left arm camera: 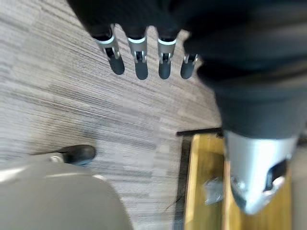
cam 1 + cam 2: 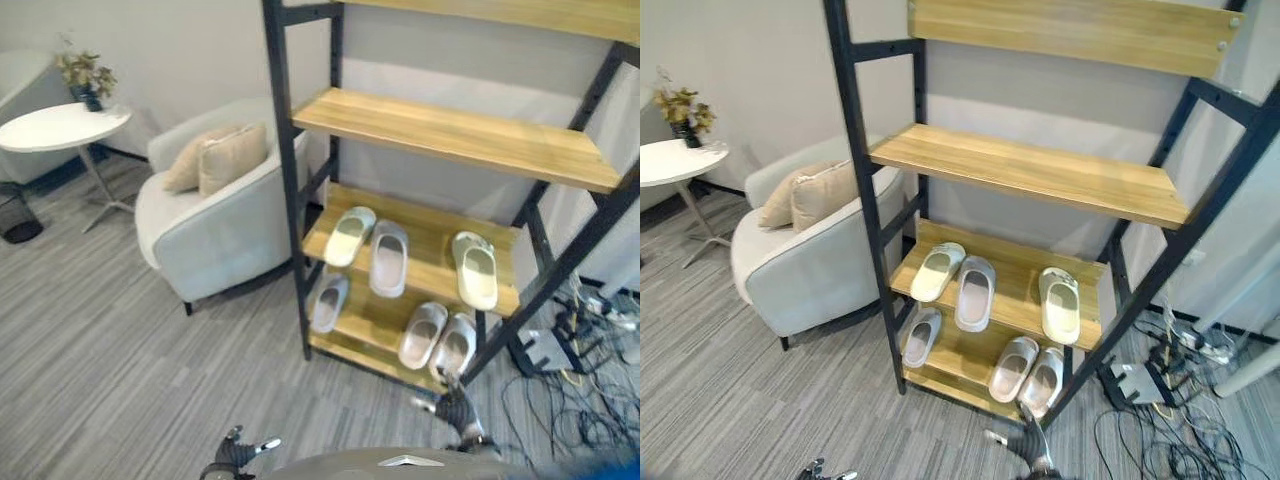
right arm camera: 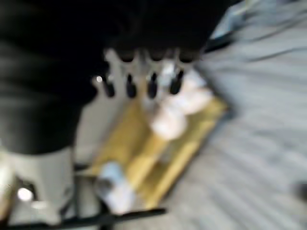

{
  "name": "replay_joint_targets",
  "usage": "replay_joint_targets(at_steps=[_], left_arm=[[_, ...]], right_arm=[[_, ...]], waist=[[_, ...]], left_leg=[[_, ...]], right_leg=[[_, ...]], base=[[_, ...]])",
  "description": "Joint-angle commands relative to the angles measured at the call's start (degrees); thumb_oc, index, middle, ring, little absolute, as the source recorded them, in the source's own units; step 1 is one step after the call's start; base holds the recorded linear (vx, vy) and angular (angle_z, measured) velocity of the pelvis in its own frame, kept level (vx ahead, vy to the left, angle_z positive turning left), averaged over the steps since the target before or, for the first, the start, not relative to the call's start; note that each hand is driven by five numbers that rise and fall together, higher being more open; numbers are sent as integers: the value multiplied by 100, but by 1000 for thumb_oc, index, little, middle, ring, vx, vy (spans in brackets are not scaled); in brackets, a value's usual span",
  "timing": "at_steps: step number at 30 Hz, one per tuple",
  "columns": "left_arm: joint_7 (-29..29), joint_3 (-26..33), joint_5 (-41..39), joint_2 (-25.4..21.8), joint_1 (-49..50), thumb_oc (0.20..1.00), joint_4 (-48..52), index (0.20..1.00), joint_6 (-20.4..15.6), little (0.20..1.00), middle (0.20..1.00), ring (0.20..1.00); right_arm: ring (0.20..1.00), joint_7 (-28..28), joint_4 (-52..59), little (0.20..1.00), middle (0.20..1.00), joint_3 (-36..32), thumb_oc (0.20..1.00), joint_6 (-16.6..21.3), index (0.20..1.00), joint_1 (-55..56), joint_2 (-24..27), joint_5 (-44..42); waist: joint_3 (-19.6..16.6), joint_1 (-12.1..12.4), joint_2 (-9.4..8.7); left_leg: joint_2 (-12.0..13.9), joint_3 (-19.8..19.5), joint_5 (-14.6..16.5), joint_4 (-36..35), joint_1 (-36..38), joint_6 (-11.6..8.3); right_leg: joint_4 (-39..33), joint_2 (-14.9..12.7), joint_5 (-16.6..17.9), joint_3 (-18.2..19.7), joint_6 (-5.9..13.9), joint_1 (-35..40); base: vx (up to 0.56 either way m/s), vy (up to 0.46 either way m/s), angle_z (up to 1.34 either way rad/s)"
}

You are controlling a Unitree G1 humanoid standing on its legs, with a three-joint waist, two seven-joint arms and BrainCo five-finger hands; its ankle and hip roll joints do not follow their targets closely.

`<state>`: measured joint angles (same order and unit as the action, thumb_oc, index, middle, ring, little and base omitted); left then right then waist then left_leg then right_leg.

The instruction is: Arrange the slippers neatly on the shoe rack.

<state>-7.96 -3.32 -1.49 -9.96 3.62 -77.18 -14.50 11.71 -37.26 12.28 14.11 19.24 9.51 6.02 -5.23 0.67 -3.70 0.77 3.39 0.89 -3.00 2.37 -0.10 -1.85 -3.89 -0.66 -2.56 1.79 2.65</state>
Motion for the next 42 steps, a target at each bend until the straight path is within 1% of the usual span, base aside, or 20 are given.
replay_joint_targets(at_steps=[1,5,7,10,14,15,18,21,24,25,26,27,28,31,33,37,39,40,41,42], left_arm=[[-42,-97,121,605,-125,1000,-457,1000,-270,1000,1000,1000],[-94,-112,154,596,-26,1000,-580,1000,-304,1000,1000,1000],[-123,-119,162,593,14,1000,-656,1000,-304,1000,1000,1000],[-117,-120,166,594,24,1000,-686,1000,-313,1000,1000,1000],[-89,-93,140,598,48,1000,-672,1000,-326,1000,1000,1000],[-74,-88,125,608,65,1000,-650,1000,-324,1000,1000,1000],[-51,-82,109,619,91,1000,-662,1000,-355,1000,1000,1000],[-47,-120,155,627,123,1000,-644,1000,-334,1000,1000,1000],[-51,-162,202,637,134,1000,-589,1000,-292,1000,1000,1000],[-51,-162,202,637,133,1000,-589,1000,-292,1000,1000,1000],[-48,-193,232,624,107,1000,-571,1000,-297,1000,1000,1000],[-48,-192,232,623,105,1000,-571,1000,-297,1000,1000,1000],[-55,-202,226,596,32,1000,-533,1000,-298,1000,1000,1000],[-90,-203,204,529,-161,1000,-433,1000,-310,1000,1000,1000],[-95,-195,175,508,-247,1000,-382,1000,-319,1000,1000,1000],[-109,-124,12,456,-577,1000,-44,1000,-382,1000,1000,1000],[-103,-101,-81,444,-729,1000,131,1000,-407,1000,1000,1000],[-113,-116,-154,449,-882,1000,225,1000,-463,1000,1000,1000],[-113,-114,-154,449,-885,1000,224,1000,-463,1000,1000,1000],[-112,-79,-255,460,-1014,1000,221,1000,-497,1000,1000,1000]], right_arm=[[1000,258,992,1000,1000,-189,1000,184,1000,-140,142,183],[1000,489,1295,1000,1000,-174,1000,424,1000,-250,278,287],[1000,791,1504,1000,1000,-112,1000,609,1000,-391,398,468],[1000,897,1673,1000,1000,-78,1000,656,1000,-509,431,537],[1000,958,2109,1000,1000,-74,1000,615,1000,-652,522,589],[1000,973,2440,1000,1000,-130,1000,508,1000,-726,555,590],[1000,966,2776,1000,1000,-252,1000,320,1000,-876,571,580],[1000,955,2759,1000,1000,-431,1000,68,1000,-1136,604,633],[1000,981,2660,1000,1000,-647,1000,-285,1000,-1523,592,652],[1000,982,2659,1000,1000,-648,1000,-285,1000,-1525,592,653],[1000,983,2419,1000,1000,-766,1000,-500,1000,-1834,528,605],[1000,983,2418,1000,1000,-767,1000,-500,1000,-1836,528,605],[1000,1057,2111,1000,1000,-818,1000,-613,1000,-2265,538,605],[1000,1102,1619,1000,1000,-802,1000,-709,1000,-3036,532,483],[1000,1108,1448,1000,1000,-779,1000,-712,1000,-3277,548,447],[1000,1255,633,1000,1000,-648,1000,-731,1000,-4447,783,341],[1000,1353,267,1000,1000,-597,1000,-720,1000,-5054,865,266],[1000,1434,-170,1000,1000,-467,1000,-707,1000,-5688,948,195],[1000,1435,-174,1000,1000,-466,1000,-705,1000,-5693,947,196],[1000,1534,-623,1000,1000,-395,1000,-675,1000,-6249,931,103]], waist=[[-122,61,157],[-142,51,190],[-153,66,205],[-159,79,203],[-172,99,192],[-178,105,185],[-205,117,169],[-231,138,147],[-220,158,125],[-218,159,125],[-189,181,108],[-188,180,108],[-125,204,95],[40,258,69],[108,273,66],[433,341,77],[629,365,98],[808,382,113],[805,379,113],[961,390,127]], left_leg=[[201,-171,-94,-118,52,-285],[189,-187,-84,-143,79,-262],[184,-186,-69,-144,102,-253],[177,-196,-63,-151,112,-248],[167,-209,-52,-171,128,-245],[164,-226,-53,-179,122,-244],[157,-254,-50,-200,127,-239],[153,-282,-39,-200,125,-232],[150,-303,-31,-200,95,-231],[150,-303,-31,-200,96,-231],[148,-320,-27,-200,53,-225],[147,-320,-27,-200,53,-225],[145,-329,-39,-200,-10,-217],[133,-351,-51,-152,-142,-195],[127,-363,-54,-133,-199,-183],[99,-430,-89,4,-546,-140],[77,-463,-110,115,-801,-111],[59,-486,-134,218,-1063,-89],[58,-487,-133,222,-1071,-89],[40,-497,-166,304,-1312,-71]], right_leg=[[264,71,-229,161,30,91],[268,55,-248,149,39,99],[292,52,-280,142,43,108],[287,49,-289,131,46,122],[251,45,-287,108,52,153],[239,44,-290,95,54,165],[213,45,-299,71,50,188],[186,42,-300,36,50,209],[175,46,-306,16,50,203],[176,45,-306,16,50,203],[199,51,-328,5,59,161],[200,51,-329,5,59,160],[251,57,-352,1,70,87],[307,52,-359,-15,77,-38],[310,45,-352,-15,83,-87],[368,-1,-301,-45,122,-359],[441,-32,-285,-57,162,-556],[534,-59,-278,-54,193,-776],[537,-59,-279,-56,193,-783],[620,-92,-273,-57,226,-992]], base=[[10,28,-11],[9,23,0],[16,20,0],[13,9,1],[15,8,1],[0,0,0],[42,16,4],[44,11,7],[36,13,4],[32,14,4],[0,0,0],[0,0,0],[0,0,0],[-14,24,-1],[-39,24,3],[-91,42,4],[-156,73,16],[-141,67,15],[-177,91,12],[-119,78,13]])
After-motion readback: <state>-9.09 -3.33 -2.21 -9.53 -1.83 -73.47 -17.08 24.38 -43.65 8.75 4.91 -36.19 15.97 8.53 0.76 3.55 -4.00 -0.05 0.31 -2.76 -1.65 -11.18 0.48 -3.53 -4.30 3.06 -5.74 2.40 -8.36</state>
